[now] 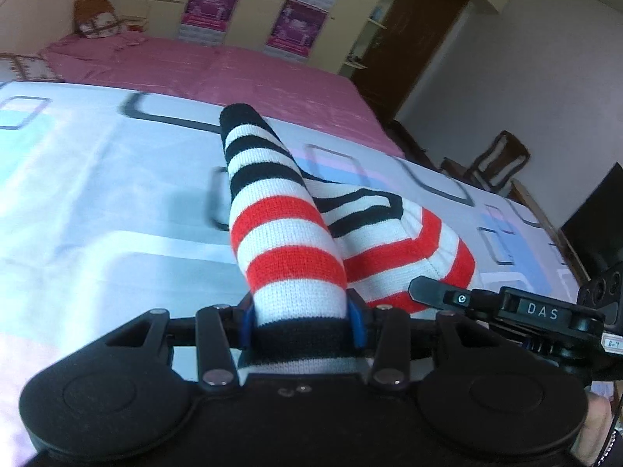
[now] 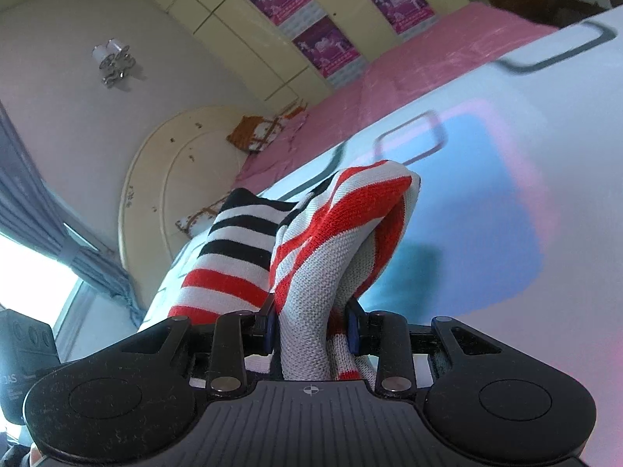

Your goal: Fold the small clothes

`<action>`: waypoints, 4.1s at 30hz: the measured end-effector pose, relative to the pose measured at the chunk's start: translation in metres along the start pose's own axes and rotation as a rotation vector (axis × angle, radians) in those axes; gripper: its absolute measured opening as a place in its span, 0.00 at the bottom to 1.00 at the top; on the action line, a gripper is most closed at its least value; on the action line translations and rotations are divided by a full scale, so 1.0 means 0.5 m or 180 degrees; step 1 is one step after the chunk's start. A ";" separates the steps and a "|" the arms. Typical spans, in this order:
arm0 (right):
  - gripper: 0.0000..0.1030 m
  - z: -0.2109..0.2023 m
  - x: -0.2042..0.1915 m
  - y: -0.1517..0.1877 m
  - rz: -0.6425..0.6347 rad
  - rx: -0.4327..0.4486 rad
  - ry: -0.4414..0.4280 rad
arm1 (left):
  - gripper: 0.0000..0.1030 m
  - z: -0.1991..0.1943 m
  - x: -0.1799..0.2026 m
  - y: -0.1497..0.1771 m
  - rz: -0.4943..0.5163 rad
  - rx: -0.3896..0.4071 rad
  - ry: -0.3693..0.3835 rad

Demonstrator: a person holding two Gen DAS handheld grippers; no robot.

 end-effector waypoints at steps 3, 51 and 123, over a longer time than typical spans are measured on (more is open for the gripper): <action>0.32 0.065 -0.042 0.025 -0.0026 -0.0066 -0.0041 | 0.42 -0.019 -0.067 -0.010 -0.0031 0.0027 -0.0081; 0.18 0.245 -0.028 0.001 -0.0531 -0.0169 0.0843 | 0.71 0.042 -0.215 -0.058 0.0116 0.0306 -0.0633; 0.18 0.118 -0.092 0.311 -0.1158 -0.0438 0.1412 | 0.77 -0.086 -0.227 0.171 0.0122 -0.0163 -0.0766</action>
Point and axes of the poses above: each gripper's, at about its wrist camera, not at the fingertips, and z roughly the way its jaws point, x to its right, y to its underside, the point moved 10 cm from there along z, roughly the way its jaws point, and after that the axes turned 2 degrees about -x, right-handed, at the moved point
